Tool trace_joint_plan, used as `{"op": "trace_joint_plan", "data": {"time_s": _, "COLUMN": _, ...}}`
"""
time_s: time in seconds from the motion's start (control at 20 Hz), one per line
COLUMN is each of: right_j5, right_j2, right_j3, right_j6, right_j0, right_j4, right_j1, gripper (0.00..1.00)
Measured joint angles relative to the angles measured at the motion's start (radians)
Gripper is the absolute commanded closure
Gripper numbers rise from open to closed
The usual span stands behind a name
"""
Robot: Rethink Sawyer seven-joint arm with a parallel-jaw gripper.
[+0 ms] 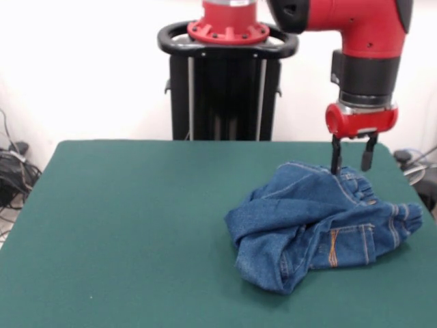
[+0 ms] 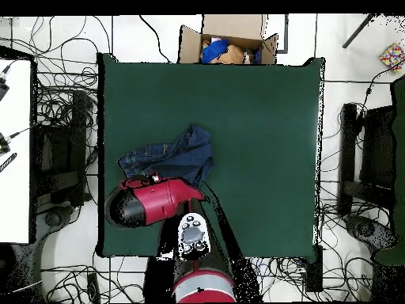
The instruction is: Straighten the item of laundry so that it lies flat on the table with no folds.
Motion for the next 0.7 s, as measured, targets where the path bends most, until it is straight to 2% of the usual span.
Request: {"op": "trace_joint_plan", "data": {"time_s": 0.7, "right_j5": -0.039, "right_j2": -0.035, "right_j3": 0.0, "right_j6": 0.0, "right_j0": 0.005, "right_j4": 0.001, "right_j1": 0.046, "gripper": 0.0}}
